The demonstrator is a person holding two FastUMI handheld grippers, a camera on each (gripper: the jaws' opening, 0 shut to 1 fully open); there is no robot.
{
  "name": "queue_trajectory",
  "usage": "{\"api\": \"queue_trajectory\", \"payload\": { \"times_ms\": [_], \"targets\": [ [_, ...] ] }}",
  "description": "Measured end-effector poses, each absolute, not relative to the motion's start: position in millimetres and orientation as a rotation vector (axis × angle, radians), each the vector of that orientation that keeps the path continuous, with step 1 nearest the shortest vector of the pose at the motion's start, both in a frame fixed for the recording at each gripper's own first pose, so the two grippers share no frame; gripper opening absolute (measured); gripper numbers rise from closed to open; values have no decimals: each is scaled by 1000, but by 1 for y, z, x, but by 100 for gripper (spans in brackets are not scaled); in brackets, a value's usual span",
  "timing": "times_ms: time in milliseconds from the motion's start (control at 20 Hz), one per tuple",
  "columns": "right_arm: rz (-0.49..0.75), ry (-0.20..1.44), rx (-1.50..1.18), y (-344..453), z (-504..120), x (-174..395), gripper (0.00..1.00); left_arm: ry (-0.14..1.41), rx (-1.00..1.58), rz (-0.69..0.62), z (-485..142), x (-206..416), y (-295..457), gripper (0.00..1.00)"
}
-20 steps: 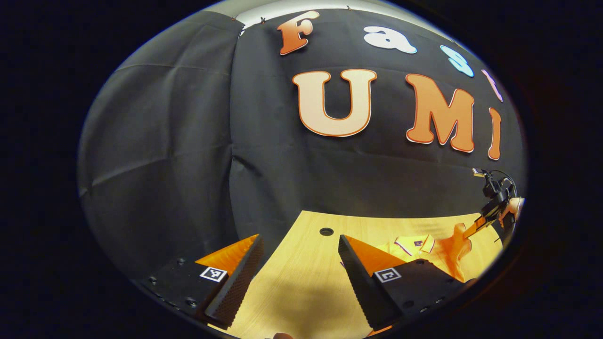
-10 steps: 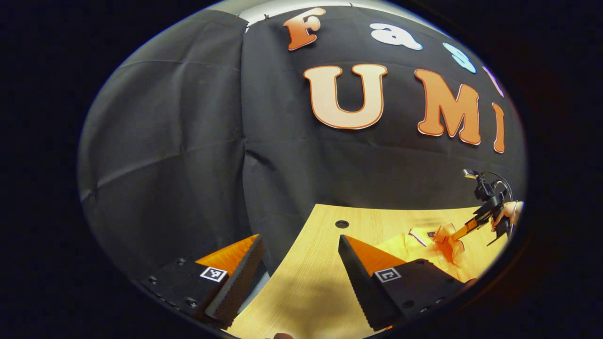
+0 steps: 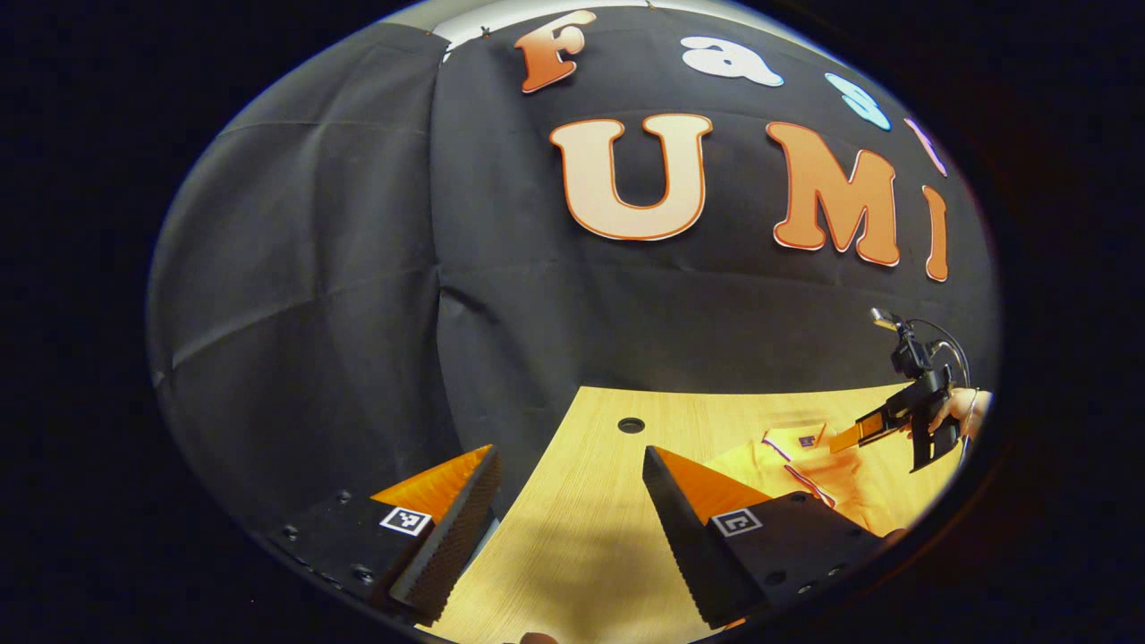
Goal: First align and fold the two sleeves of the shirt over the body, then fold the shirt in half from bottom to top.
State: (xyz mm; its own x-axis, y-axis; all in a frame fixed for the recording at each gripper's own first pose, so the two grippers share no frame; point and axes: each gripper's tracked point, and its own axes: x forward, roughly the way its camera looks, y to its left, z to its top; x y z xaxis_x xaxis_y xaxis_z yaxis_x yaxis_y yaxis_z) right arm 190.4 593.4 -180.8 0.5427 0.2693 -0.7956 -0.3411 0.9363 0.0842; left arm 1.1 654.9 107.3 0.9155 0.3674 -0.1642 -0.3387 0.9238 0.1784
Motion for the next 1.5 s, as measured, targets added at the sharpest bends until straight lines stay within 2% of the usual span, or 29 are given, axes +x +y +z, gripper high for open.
{"api": "queue_trajectory", "payload": {
  "times_ms": [550,850,1300,1500],
  "targets": [
    [278,640,-113,518,-87,199,99,250,146,160,112,96,562,98],
    [294,520,-67,485,-33,187,99,378,157,101,87,154,532,98],
    [292,331,-44,424,43,179,98,643,141,181,26,212,546,97],
    [310,282,-59,407,62,170,99,854,63,249,-36,210,555,98]
  ]
}}
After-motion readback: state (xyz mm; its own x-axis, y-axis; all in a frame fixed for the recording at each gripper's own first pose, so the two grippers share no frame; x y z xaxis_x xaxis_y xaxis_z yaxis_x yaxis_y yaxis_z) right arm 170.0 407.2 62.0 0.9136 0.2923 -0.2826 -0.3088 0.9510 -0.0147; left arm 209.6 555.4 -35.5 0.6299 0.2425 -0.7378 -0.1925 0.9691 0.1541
